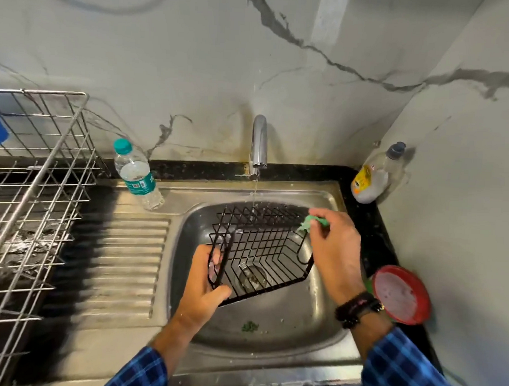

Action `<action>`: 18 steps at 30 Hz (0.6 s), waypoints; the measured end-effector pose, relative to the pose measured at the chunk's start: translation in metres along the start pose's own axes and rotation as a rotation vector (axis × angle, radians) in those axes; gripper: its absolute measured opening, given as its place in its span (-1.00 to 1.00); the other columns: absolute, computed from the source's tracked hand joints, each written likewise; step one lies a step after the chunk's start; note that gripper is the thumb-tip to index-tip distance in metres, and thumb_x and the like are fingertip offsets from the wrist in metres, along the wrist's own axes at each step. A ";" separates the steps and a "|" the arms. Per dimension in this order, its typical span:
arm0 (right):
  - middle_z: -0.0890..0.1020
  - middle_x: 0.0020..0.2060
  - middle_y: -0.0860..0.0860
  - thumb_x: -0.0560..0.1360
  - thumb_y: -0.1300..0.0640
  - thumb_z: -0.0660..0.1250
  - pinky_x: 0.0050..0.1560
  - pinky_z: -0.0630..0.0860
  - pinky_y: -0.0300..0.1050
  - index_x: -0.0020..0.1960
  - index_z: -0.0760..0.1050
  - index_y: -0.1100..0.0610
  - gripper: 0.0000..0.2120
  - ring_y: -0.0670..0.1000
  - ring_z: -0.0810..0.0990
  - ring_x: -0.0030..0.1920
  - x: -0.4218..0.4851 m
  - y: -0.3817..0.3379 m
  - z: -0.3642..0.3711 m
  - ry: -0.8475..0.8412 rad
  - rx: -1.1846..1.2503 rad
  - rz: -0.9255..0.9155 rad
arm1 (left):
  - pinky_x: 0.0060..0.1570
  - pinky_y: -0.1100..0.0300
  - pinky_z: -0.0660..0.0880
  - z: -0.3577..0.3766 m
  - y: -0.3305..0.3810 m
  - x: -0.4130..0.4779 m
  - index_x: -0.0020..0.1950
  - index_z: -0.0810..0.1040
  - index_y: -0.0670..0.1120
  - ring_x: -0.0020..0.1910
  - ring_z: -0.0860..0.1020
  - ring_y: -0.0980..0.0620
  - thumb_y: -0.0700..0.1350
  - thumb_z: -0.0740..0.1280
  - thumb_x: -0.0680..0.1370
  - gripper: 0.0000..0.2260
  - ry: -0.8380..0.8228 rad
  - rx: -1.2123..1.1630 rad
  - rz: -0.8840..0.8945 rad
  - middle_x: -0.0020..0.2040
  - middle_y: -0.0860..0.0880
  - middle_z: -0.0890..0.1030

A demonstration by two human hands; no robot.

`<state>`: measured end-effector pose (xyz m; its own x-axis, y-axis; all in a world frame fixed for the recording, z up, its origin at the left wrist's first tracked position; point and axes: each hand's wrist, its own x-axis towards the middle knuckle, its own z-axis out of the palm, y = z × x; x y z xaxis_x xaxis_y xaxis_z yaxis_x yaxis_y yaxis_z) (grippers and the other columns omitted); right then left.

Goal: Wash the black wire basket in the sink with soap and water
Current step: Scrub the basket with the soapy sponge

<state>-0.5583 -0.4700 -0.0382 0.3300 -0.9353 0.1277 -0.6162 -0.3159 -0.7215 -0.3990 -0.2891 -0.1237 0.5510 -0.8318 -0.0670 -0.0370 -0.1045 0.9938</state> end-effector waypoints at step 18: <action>0.65 -0.01 -0.22 0.55 0.06 0.40 0.25 0.49 -0.19 0.02 0.64 -0.07 -0.92 -0.31 0.56 0.03 0.023 -0.030 0.001 -0.555 0.002 -0.166 | 0.20 -0.33 0.39 -0.004 -0.005 0.007 0.15 0.37 -0.34 0.16 0.44 -0.28 -0.36 0.34 0.20 -0.48 -0.135 0.206 0.113 0.11 -0.17 0.45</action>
<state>-0.5316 -0.4820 -0.0137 0.7484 -0.6491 -0.1363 -0.5226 -0.4505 -0.7238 -0.3920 -0.2920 -0.1286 0.4181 -0.9082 0.0180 -0.2683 -0.1046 0.9576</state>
